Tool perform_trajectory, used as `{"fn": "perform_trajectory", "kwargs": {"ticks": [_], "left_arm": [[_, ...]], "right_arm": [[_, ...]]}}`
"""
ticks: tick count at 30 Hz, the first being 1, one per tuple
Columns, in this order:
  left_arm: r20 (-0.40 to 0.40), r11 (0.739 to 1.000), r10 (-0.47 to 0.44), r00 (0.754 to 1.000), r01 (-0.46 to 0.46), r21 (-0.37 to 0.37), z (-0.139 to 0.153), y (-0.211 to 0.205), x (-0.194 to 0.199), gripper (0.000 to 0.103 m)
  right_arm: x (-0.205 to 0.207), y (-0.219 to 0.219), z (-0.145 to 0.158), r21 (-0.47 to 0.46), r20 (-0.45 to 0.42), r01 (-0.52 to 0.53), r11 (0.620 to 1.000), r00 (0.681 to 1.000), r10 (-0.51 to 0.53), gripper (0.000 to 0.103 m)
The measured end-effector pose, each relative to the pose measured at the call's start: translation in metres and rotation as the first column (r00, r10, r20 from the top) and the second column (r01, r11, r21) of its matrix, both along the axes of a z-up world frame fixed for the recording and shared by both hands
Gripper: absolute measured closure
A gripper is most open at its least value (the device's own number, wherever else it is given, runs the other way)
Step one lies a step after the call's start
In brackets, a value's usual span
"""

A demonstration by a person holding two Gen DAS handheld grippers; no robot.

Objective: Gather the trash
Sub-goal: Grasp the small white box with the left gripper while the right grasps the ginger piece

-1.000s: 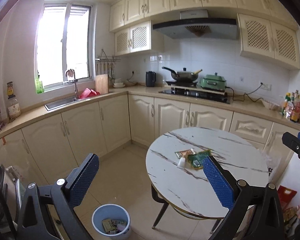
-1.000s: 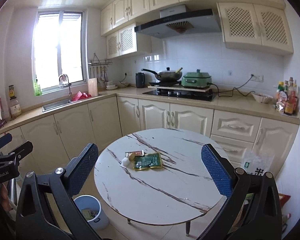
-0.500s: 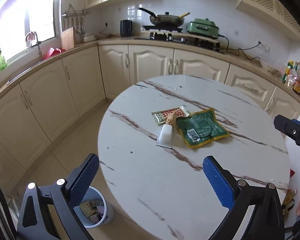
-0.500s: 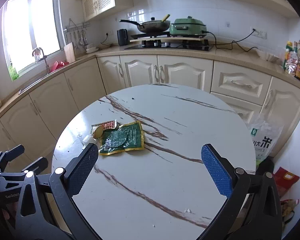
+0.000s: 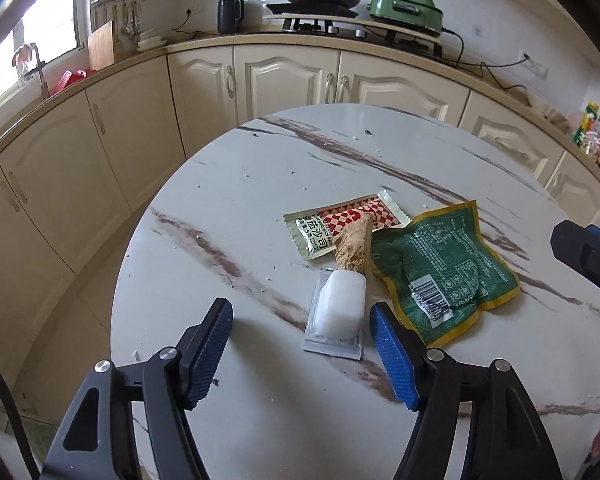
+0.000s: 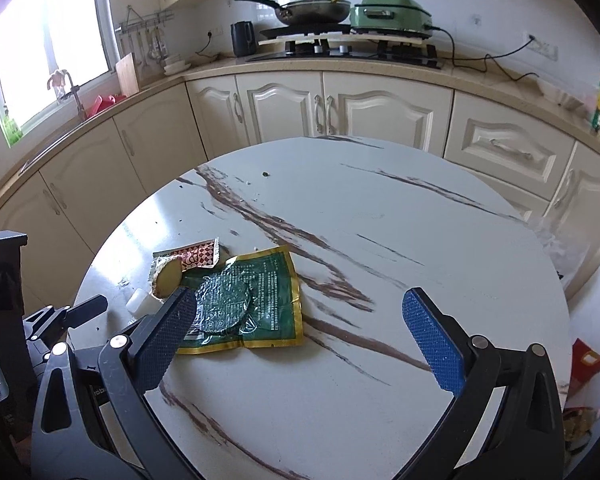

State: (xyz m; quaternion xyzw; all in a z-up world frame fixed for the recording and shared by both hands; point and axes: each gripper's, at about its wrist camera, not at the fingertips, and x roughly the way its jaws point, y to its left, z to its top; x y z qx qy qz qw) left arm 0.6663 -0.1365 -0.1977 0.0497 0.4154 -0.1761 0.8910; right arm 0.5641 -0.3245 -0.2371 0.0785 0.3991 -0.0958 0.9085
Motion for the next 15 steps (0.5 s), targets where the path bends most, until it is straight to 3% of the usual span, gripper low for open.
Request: {"fn": "perform_trajectory", "kwargs": {"ticks": [3,5,9,15], "left_arm": [[0.022,1.0,-0.021,1.0,0.02,0.011,-0.003,-0.003,-0.001,0.044],[0.029,0.999,-0.053,0.998,0.054,-0.009,-0.003,-0.003,-0.007,0.079],[0.027,0.996,-0.075,0.997,0.076,-0.045,-0.005,0.01,-0.017,0.086],[0.022,0.989,-0.069,0.997,0.071,-0.127,0.004,0.054,-0.039,0.087]], "right_arm": [[0.005,0.004,-0.006,-0.004,-0.011,-0.004,1.0,1.0,0.004,0.0],[0.009,0.008,-0.007,-0.007,-0.015,-0.007,1.0,1.0,0.007,0.0],[0.019,0.019,-0.01,-0.022,-0.029,-0.02,1.0,0.999,0.02,0.0],[0.04,0.047,-0.016,0.002,-0.039,-0.065,0.998,0.997,0.065,0.0]]}}
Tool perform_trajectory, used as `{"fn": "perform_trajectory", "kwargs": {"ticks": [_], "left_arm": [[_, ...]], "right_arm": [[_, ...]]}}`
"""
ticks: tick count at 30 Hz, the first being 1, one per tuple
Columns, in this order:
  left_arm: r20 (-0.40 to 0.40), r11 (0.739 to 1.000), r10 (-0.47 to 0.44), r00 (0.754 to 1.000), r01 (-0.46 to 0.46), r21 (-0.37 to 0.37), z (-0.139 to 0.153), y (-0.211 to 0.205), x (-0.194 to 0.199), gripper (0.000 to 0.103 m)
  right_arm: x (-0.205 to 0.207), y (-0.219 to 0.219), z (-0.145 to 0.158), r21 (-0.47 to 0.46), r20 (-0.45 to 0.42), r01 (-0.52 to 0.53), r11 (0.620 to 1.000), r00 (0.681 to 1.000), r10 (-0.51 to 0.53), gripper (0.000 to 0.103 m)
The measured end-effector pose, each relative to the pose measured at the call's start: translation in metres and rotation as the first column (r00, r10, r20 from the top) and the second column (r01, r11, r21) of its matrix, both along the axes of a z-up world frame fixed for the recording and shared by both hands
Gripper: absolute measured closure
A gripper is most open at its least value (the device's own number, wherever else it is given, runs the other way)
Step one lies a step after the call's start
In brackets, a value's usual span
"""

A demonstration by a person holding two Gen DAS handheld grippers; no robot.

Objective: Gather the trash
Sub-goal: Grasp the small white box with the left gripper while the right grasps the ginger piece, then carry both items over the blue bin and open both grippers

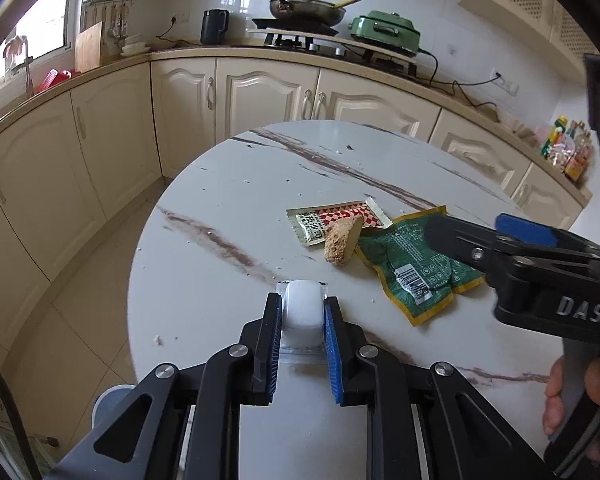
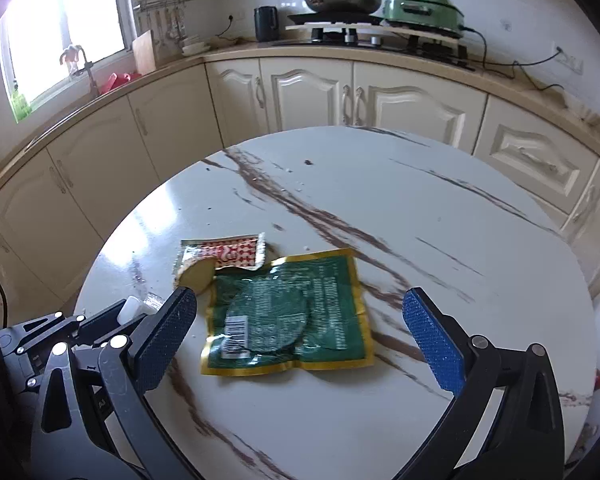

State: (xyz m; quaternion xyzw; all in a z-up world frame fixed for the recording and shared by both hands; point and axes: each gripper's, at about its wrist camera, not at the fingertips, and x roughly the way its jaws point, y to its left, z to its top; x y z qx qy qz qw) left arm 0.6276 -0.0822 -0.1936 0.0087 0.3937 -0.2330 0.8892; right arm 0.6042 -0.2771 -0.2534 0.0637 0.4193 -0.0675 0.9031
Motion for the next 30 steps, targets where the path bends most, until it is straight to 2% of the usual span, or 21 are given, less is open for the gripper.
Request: {"fn": "perform_trajectory", "kwargs": {"ticks": [5,7,10,11,14,15,16,23,30], "left_arm": [[0.024,0.999,0.04,0.999,-0.039,-0.03,0.015,0.042,-0.023,0.087],[0.035,0.998,0.06,0.998,-0.059,-0.036,0.019,0.06,-0.03,0.087],[0.045,0.996,0.085,0.995,-0.084,-0.036,0.023,0.079,-0.039,0.087],[0.048,0.995,0.091,0.995,-0.089,-0.039,0.024,0.084,-0.042,0.087],[0.05,0.994,0.1,0.994,-0.098,-0.047,0.026,0.095,-0.049,0.087],[0.049,0.994,0.103,0.994,-0.1,-0.048,0.026,0.098,-0.052,0.087],[0.048,0.993,0.107,0.993,-0.104,-0.052,0.027,0.1,-0.056,0.087],[0.049,0.99,0.116,0.992,-0.112,-0.082,0.033,0.122,-0.071,0.087],[0.031,0.985,0.138,0.99,-0.134,-0.113,0.034,0.159,-0.092,0.087]], "right_arm": [[0.029,0.031,-0.017,0.053,-0.025,-0.082,0.995,0.996,0.084,0.0],[0.041,0.042,-0.025,0.067,-0.036,-0.109,0.992,0.993,0.112,0.004],[0.054,0.052,-0.038,0.077,-0.076,-0.116,0.99,0.99,0.122,0.026],[0.057,0.054,-0.042,0.085,-0.084,-0.115,0.99,0.989,0.123,0.037],[0.059,0.058,-0.045,0.044,-0.093,-0.117,0.992,0.988,0.12,0.053],[0.058,0.057,-0.045,0.048,-0.094,-0.119,0.992,0.988,0.123,0.066],[0.058,0.057,-0.046,0.053,-0.092,-0.122,0.991,0.988,0.127,0.072],[0.041,0.048,-0.039,0.073,-0.063,-0.116,0.991,0.991,0.12,0.073],[0.015,0.062,-0.013,0.103,0.0,-0.152,0.983,0.988,0.153,0.073]]}}
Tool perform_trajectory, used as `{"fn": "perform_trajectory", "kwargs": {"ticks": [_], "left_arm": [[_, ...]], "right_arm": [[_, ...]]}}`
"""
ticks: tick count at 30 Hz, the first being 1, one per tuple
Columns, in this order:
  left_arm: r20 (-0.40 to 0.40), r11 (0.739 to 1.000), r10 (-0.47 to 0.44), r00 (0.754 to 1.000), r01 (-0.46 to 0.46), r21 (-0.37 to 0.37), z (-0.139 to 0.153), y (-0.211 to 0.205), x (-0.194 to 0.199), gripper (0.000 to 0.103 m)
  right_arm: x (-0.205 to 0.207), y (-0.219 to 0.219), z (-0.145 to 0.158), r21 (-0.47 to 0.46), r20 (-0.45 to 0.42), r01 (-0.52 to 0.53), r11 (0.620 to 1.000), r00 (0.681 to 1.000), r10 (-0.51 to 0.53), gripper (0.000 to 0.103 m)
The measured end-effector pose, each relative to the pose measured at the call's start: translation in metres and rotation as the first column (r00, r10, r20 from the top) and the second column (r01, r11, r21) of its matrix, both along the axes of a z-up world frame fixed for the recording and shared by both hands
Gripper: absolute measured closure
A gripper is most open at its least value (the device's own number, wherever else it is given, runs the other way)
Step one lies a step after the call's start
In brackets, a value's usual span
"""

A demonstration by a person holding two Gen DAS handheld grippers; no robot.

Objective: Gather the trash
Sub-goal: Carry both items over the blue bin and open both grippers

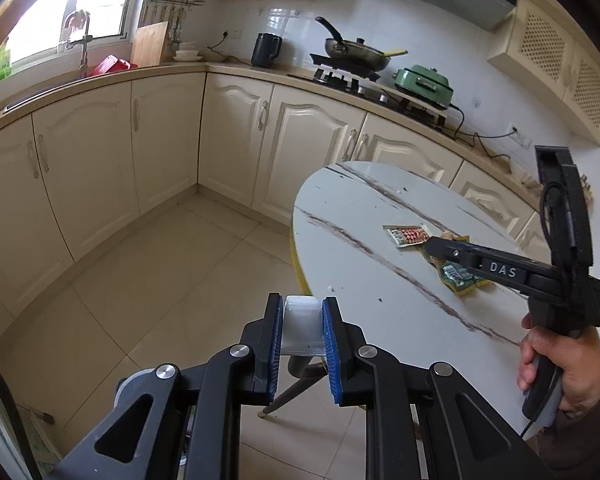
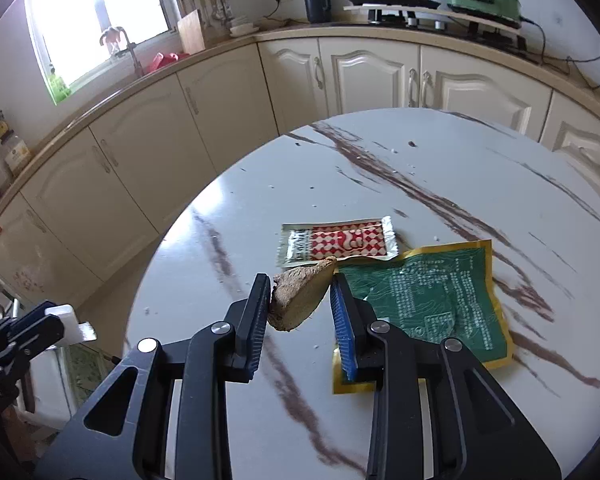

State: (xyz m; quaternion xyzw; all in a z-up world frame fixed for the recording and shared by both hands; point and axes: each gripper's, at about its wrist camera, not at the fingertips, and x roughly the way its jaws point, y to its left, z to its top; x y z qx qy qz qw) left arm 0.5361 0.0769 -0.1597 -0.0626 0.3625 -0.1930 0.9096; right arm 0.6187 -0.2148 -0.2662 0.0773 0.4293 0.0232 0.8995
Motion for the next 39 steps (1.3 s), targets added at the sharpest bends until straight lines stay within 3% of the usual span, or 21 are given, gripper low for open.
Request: {"fn": "perform_trajectory", "kwargs": {"ticks": [5,9,14,20,25,29,33,39], "left_arm": [[-0.006,0.997,0.079,0.997,-0.079,0.01,-0.001,0.048,-0.021,0.087],[-0.037,0.989,0.143,0.989,-0.142,0.03,-0.013,0.087,-0.033,0.087],[-0.121,0.976,0.214,0.969,-0.209,0.057,-0.047,0.134,-0.037,0.087],[-0.25,0.963,0.27,0.93,-0.256,0.087,-0.102,0.173,-0.016,0.087],[-0.33,0.961,0.275,0.903,-0.256,0.1,-0.143,0.19,0.004,0.087],[-0.373,0.962,0.273,0.887,-0.257,0.092,-0.161,0.192,0.03,0.087],[-0.388,0.96,0.282,0.878,-0.26,0.108,-0.174,0.191,0.057,0.084],[-0.382,0.953,0.303,0.873,-0.272,0.135,-0.178,0.173,0.074,0.063]], "right_arm": [[-0.01,0.06,0.027,0.035,0.076,-0.131,0.991,0.989,0.128,0.074],[-0.008,0.121,0.022,0.102,0.079,-0.262,0.96,0.964,0.255,0.074],[0.004,0.202,-0.024,0.174,0.007,-0.397,0.901,0.915,0.402,0.074],[0.032,0.265,-0.114,0.284,-0.146,-0.434,0.855,0.862,0.486,0.074],[0.056,0.294,-0.181,0.37,-0.256,-0.394,0.841,0.827,0.5,0.074],[0.065,0.3,-0.209,0.374,-0.297,-0.37,0.85,0.821,0.488,0.073],[0.069,0.303,-0.22,0.34,-0.307,-0.371,0.864,0.825,0.474,0.068],[0.067,0.295,-0.206,0.263,-0.294,-0.37,0.891,0.848,0.44,0.06]]}}
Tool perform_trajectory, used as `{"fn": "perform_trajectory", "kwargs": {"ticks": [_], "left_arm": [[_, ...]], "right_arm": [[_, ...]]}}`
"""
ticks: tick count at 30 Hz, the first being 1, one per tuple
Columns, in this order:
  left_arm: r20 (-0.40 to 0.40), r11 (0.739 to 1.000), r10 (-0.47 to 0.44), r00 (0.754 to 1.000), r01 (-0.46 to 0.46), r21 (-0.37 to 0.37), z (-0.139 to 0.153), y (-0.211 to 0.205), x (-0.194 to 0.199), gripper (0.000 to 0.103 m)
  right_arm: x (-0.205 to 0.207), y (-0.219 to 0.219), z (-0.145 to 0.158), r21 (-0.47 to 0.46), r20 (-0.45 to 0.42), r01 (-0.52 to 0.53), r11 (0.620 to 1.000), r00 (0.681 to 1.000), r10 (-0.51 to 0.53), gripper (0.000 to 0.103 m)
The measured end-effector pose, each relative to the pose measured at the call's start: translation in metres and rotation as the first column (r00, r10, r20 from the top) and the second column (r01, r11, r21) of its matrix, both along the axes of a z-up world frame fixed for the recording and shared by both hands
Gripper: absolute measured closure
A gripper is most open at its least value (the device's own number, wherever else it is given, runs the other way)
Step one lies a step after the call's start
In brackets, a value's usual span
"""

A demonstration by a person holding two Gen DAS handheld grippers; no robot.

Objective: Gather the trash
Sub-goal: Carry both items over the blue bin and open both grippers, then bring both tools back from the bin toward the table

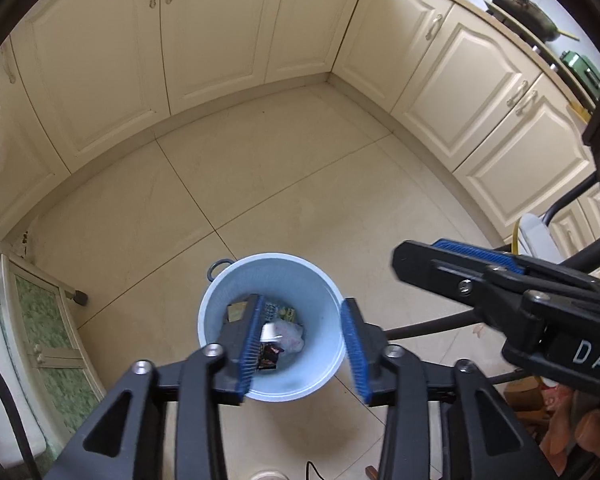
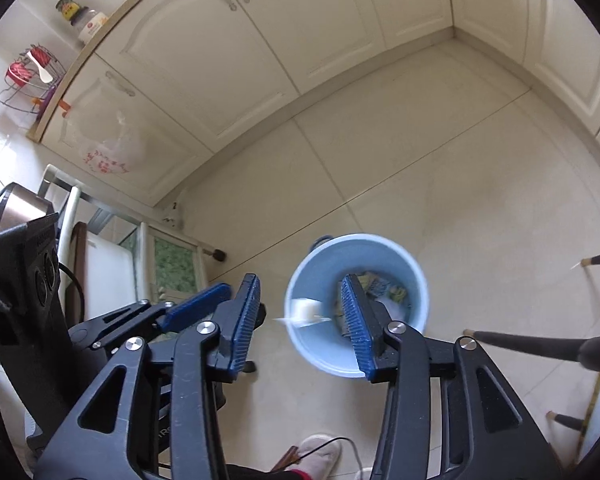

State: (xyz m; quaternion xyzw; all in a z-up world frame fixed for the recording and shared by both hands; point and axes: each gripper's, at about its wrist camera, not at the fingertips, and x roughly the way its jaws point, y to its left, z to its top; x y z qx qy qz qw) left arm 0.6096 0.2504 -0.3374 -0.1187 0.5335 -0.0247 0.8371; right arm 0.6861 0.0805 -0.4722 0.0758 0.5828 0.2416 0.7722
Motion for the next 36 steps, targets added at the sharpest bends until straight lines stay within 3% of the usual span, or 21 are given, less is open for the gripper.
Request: {"fn": "perform_trajectory", "kwargs": {"ticks": [3,10,18,26,30,32,36], "left_arm": [[0.021,1.0,0.021,1.0,-0.022,0.015,0.014,-0.008,-0.021,0.057],[0.153,0.994,0.07,0.986,-0.082,0.073,0.081,-0.024,-0.06,0.045],[0.372,0.984,0.083,0.925,-0.134,0.114,0.174,-0.052,-0.139,0.026],[0.561,0.979,0.049,0.826,-0.151,0.137,0.245,-0.135,-0.239,0.008],[0.639,0.975,0.035,0.769,-0.166,0.147,0.264,-0.175,-0.297,0.003],[0.672,0.975,0.022,0.74,-0.163,0.148,0.272,-0.187,-0.324,0.001],[0.734,0.976,-0.012,0.679,-0.15,0.155,0.276,-0.223,-0.379,0.001]], "right_arm": [[-0.004,-0.001,0.016,-0.039,0.047,0.005,0.999,0.999,-0.003,0.059],[-0.027,-0.014,0.076,-0.063,0.157,0.028,0.998,0.987,-0.018,0.052],[-0.092,-0.045,0.188,-0.035,0.356,0.072,0.997,0.933,-0.055,0.037],[-0.198,-0.103,0.311,0.003,0.585,0.183,0.983,0.797,-0.15,0.009],[-0.249,-0.132,0.357,0.016,0.664,0.24,0.971,0.723,-0.19,0.007],[-0.276,-0.143,0.377,0.018,0.701,0.277,0.961,0.682,-0.21,0.0],[-0.325,-0.172,0.411,0.052,0.754,0.315,0.948,0.61,-0.244,0.0]]}}
